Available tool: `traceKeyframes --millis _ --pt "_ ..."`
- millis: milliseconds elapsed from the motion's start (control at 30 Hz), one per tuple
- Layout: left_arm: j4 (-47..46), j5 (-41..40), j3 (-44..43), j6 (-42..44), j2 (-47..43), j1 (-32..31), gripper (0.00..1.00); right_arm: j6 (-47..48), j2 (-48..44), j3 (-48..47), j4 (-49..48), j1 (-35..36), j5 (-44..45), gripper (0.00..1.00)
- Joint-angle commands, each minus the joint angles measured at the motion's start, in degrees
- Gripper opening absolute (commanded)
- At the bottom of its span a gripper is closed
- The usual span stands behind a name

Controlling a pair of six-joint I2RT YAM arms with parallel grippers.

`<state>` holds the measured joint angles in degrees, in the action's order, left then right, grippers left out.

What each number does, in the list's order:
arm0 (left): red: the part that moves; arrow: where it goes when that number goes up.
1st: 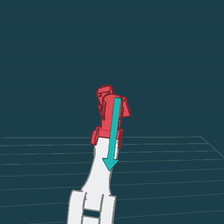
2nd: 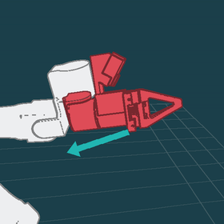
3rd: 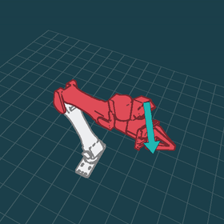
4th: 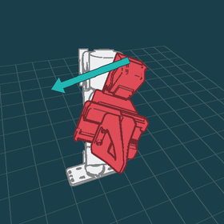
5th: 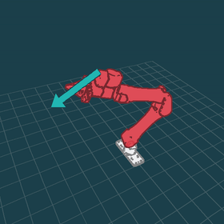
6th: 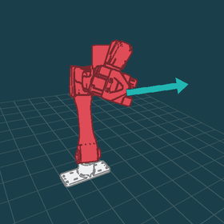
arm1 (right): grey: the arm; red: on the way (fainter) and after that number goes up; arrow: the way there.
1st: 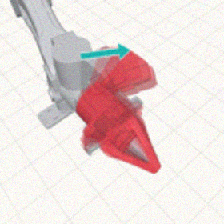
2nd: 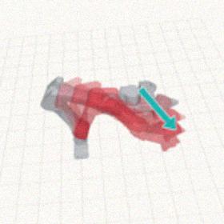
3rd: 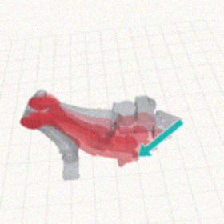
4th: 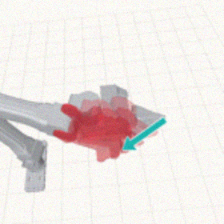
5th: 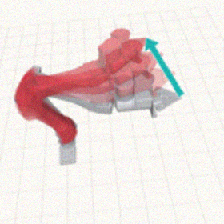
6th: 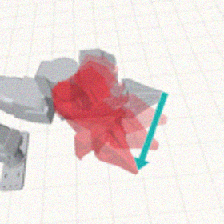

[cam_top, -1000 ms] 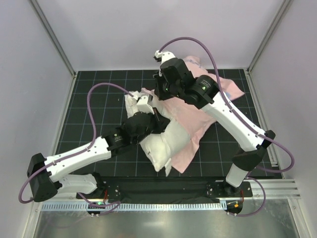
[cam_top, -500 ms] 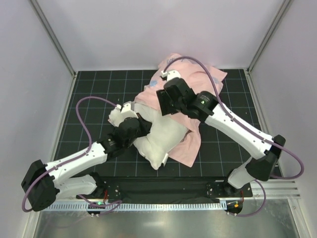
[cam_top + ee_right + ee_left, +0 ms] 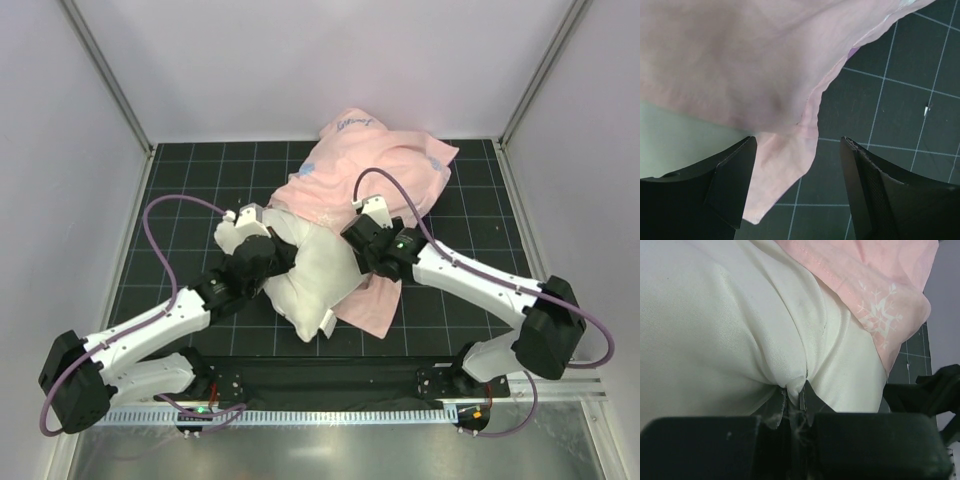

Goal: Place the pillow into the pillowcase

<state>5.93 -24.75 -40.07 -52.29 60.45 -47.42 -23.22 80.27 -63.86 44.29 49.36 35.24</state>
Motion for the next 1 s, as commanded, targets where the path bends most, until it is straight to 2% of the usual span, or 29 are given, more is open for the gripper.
traceKeyframes --millis 0,167,233,300,400,467,633,667,700,767,967 --pt "0.2 -0.6 -3.0 0.9 -2.1 0.0 0.01 -2.3 4.1 -1.5 -3.0 -0.4 6.4 0.75" --pt "1.4 0.1 -4.1 1.3 -2.4 0.0 0.01 -2.0 10.1 -5.2 -3.3 -1.7 10.7 0.75" --pt "2.0 0.0 -4.4 1.6 -2.7 0.0 0.01 -2.9 11.6 -6.5 -2.3 -2.3 13.0 0.70" --pt "2.3 0.0 -4.7 1.6 -2.7 0.1 0.01 -4.1 12.2 -7.2 -1.4 -2.6 15.5 0.42" --pt "2.2 0.7 -5.1 1.6 -2.5 0.0 0.01 -4.7 8.5 -6.0 -1.0 -1.0 13.8 0.05" --pt "2.2 0.8 -5.7 2.2 -2.0 0.1 0.01 -5.1 4.5 -4.9 0.2 1.1 12.1 0.04" --pt "2.2 0.8 -8.0 3.1 -0.2 0.0 0.00 -6.0 -1.7 -4.4 1.9 10.4 -0.5 0.04" --pt "2.0 1.2 -8.4 2.7 0.7 0.0 0.00 -5.7 -2.5 -4.1 1.1 11.1 -3.6 0.04" --pt "1.0 2.1 -9.0 2.3 1.4 0.0 0.00 -4.8 -4.1 -3.5 -0.4 11.5 -12.0 0.04" --pt "-0.6 3.2 -9.2 0.4 2.7 -0.3 0.00 -4.6 -5.7 -0.7 -6.3 11.5 -18.4 0.04" --pt "-7.1 -2.1 -8.8 -2.9 8.8 -6.2 0.00 -4.4 -6.3 0.4 -13.1 11.3 -32.1 0.04"
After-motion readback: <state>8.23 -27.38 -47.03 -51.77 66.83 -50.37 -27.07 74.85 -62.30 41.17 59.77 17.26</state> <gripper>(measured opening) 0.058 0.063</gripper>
